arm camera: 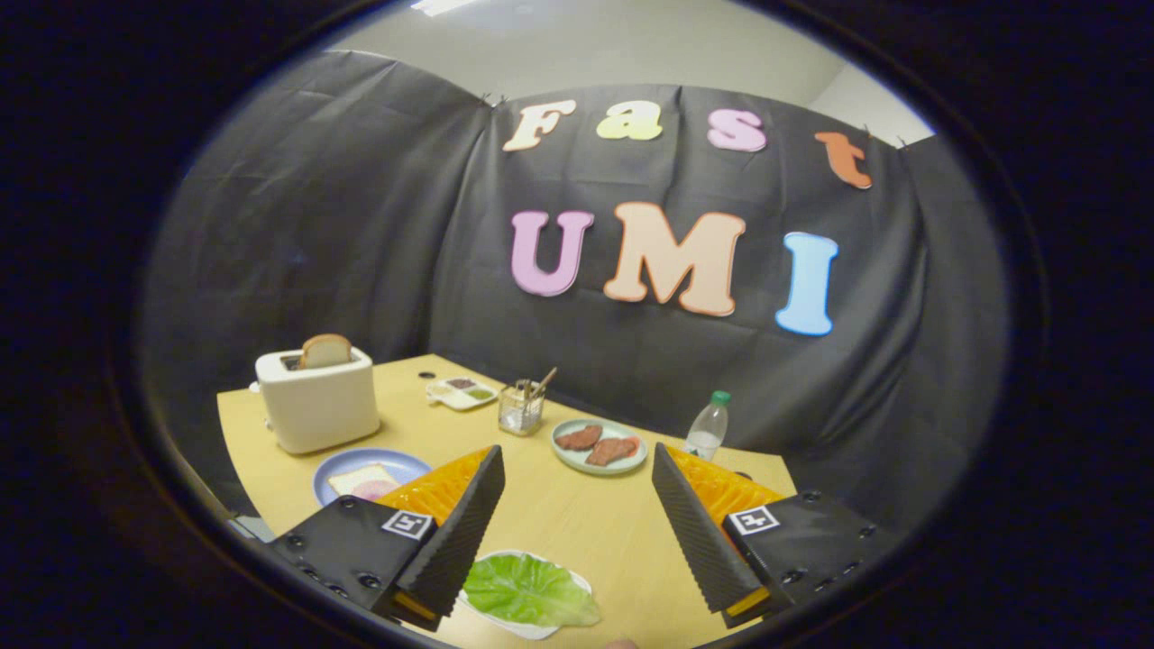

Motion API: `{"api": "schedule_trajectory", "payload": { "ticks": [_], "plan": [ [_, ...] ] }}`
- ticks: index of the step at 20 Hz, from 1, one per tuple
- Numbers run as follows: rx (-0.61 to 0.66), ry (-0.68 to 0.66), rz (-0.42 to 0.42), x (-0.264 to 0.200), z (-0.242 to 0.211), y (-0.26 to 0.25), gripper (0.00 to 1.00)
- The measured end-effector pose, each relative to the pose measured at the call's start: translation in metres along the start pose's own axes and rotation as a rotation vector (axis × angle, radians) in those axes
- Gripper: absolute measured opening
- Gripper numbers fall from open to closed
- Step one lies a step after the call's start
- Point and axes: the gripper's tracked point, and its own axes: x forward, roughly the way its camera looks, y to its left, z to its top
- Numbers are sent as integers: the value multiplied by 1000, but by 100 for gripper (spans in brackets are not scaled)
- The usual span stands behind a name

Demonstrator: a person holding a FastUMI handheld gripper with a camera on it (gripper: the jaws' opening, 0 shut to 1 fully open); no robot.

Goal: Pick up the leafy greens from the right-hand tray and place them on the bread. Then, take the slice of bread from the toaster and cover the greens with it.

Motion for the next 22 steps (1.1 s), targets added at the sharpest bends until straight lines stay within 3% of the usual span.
{"api": "schedule_trajectory", "payload": {
  "ticks": [12, 22],
  "plan": [
    [-62, 330, 279, 39, -124, 18, 100],
    [-126, 542, 434, 53, -201, 44, 100]
  ]
}}
